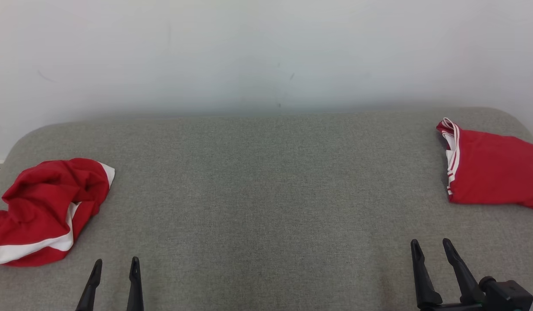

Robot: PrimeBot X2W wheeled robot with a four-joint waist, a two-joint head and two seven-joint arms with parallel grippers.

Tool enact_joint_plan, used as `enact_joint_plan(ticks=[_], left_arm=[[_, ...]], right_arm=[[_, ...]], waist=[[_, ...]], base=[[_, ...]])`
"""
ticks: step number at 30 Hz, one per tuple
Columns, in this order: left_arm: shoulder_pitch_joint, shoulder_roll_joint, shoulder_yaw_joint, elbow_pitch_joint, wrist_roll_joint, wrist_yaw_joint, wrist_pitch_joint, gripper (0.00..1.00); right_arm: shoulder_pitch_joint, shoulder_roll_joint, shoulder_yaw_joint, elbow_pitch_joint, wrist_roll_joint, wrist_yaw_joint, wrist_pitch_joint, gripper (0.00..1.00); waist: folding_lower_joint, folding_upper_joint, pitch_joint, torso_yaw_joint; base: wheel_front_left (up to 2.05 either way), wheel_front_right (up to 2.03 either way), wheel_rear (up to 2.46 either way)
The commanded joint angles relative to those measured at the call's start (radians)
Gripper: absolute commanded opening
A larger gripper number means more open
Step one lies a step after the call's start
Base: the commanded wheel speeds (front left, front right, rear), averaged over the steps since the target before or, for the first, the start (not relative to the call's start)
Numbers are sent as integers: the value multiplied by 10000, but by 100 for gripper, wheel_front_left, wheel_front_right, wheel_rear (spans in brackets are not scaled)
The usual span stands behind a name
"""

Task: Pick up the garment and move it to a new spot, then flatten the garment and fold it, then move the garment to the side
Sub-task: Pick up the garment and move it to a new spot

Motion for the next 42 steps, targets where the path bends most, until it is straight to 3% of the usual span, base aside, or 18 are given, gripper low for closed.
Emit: enact_joint_plan(ticks=[1,10,31,42], left_arm=[[45,56,38,28,20,-4,-30,100],[-91,149,179,106,77,23,-30,100],[-69,188,632,161,-65,223,-30,100],[102,211,952,152,-151,272,-30,100]], right_arm=[[83,40,-34,16,-70,-26,1,100],[176,128,24,59,11,-26,20,100],[21,179,191,294,114,-26,-96,100],[-144,147,307,368,53,-26,-45,100]], waist=[[-1,0,-5,46],[-1,0,34,745],[-1,0,295,3639],[-1,0,325,4578]], base=[[0,0,0],[0,0,0],[0,0,0],[0,0,0]])
